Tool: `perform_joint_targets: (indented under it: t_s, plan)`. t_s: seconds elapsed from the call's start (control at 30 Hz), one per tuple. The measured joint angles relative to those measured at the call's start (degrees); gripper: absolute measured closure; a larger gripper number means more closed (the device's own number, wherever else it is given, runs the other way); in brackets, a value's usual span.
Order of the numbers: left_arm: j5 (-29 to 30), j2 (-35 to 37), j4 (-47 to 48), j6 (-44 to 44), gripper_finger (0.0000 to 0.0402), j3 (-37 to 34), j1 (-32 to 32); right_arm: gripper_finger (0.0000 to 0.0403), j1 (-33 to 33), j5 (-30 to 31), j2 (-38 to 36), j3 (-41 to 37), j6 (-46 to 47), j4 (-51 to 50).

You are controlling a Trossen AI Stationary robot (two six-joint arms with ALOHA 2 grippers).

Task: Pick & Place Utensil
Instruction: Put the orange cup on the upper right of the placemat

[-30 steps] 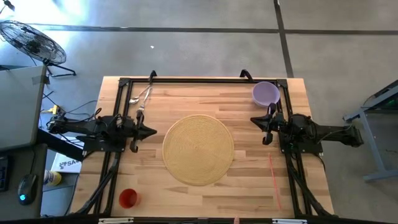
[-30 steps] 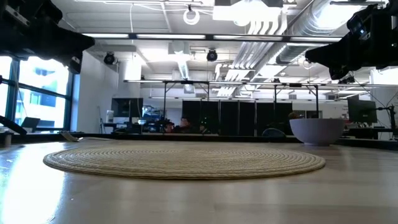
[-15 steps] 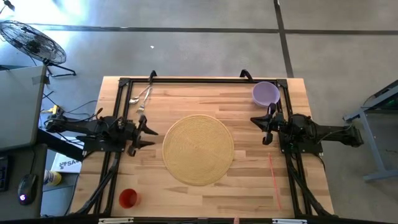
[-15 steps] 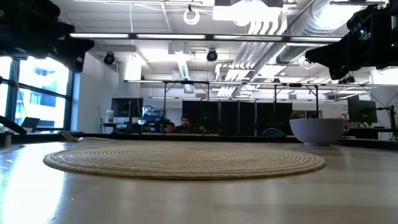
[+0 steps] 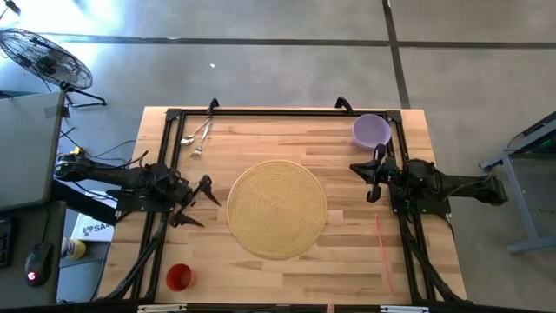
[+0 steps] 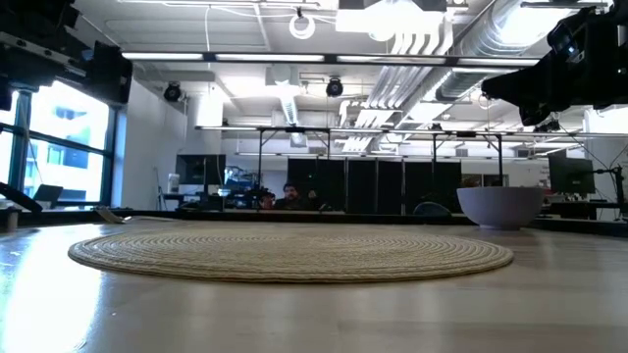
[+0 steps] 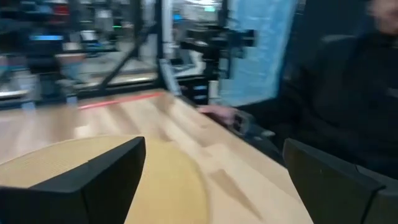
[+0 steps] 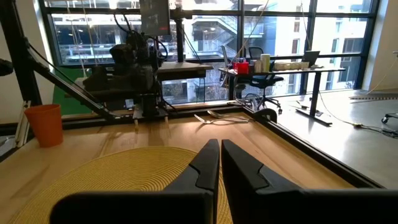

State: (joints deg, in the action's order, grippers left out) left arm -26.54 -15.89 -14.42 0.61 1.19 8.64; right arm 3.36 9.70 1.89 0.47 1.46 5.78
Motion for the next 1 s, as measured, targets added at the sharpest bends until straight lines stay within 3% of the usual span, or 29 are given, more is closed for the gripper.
perform_joint_targets:
  t_s: [0.2,0.47,0.87,1.0]
  plan:
    - [-10.35,-4.30,-2.55,-7.90,0.0025,0.00,0.00,0.0391,0.01,0.00,0.01,0.00,0.01,0.00]
    - [-11.43,-8.17,-1.74,-9.04,0.0025,0.00,0.00,0.0391,0.01,-0.01,0.02,0.00,0.00,0.00]
    - [-2.47,-9.03,-2.53,-0.70,0.0025,0.02,1.73,0.0391,0.02,-0.01,0.02,0.00,0.00,0.00]
    - [5.40,-10.84,-5.52,-0.31,0.0025,0.02,6.56,0.0391,0.01,0.00,0.01,0.00,0.00,-0.01]
